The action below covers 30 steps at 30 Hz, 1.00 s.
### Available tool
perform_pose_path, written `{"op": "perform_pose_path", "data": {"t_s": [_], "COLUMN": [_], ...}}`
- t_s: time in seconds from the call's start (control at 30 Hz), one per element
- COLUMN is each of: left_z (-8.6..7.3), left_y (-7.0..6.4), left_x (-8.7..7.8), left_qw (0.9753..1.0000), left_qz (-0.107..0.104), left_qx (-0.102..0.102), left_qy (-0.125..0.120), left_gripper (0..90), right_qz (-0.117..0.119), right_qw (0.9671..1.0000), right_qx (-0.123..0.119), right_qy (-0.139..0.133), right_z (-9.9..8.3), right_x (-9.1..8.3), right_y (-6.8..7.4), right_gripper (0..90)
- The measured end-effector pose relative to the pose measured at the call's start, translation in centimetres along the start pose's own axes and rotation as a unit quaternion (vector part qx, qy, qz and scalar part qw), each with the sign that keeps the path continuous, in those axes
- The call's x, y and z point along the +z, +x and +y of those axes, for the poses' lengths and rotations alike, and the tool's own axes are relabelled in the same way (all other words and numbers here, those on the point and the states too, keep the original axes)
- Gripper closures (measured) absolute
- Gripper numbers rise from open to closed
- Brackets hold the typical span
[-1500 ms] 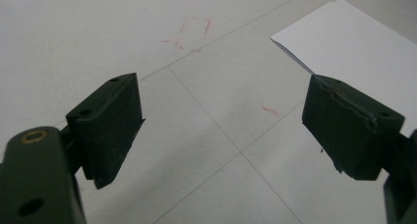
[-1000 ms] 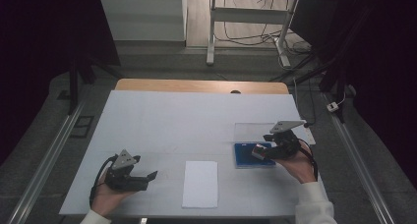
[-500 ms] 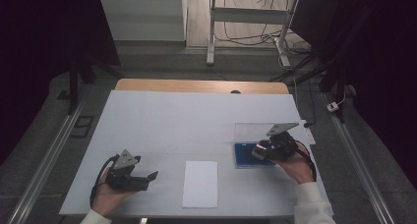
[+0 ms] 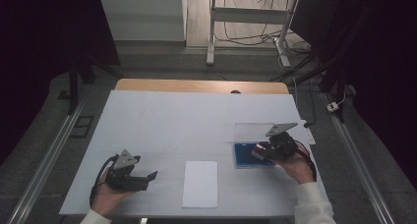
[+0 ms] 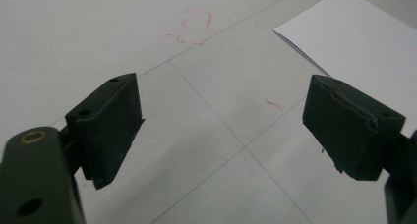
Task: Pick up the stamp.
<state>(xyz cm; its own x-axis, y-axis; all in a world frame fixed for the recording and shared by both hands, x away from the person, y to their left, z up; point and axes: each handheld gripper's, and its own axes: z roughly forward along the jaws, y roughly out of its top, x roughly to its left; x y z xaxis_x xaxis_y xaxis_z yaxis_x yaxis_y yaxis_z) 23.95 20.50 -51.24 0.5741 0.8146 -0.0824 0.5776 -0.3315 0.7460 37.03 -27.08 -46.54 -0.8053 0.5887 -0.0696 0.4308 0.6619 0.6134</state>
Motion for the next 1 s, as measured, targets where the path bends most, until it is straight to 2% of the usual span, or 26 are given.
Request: {"op": "perform_pose_path", "data": {"t_s": [0.13,0.43,0.57,0.77,1.0], "left_z": [0.0,-0.1,-0.1,-0.1,0.1], "left_y": [0.0,0.0,0.1,0.1,0.1], "left_x": [0.1,0.0,0.0,-0.1,0.0], "left_qw": [1.0000,1.0000,1.0000,1.0000,1.0000], "left_qz": [-0.001,0.001,0.001,0.001,-0.005], "left_qx": [0.001,-0.002,-0.005,-0.003,0.000], "left_qy": [0.003,0.004,0.002,-0.002,-0.001], "left_gripper": [15.3,15.3,15.4,15.5,15.5], "right_qz": [-0.006,-0.006,-0.013,-0.011,-0.003], "right_qw": [0.9999,0.9999,0.9998,0.9997,0.9977], "right_qx": [-0.006,-0.013,-0.014,-0.008,0.020], "right_qy": [0.007,0.005,0.004,-0.022,-0.065], "right_z": [0.1,0.1,0.2,0.4,0.7], "right_x": [0.0,0.1,0.1,-0.6,-1.8], "right_y": [0.2,0.3,0.5,0.4,0.3], "right_gripper": [66.9,69.9,70.0,69.9,69.9]}}
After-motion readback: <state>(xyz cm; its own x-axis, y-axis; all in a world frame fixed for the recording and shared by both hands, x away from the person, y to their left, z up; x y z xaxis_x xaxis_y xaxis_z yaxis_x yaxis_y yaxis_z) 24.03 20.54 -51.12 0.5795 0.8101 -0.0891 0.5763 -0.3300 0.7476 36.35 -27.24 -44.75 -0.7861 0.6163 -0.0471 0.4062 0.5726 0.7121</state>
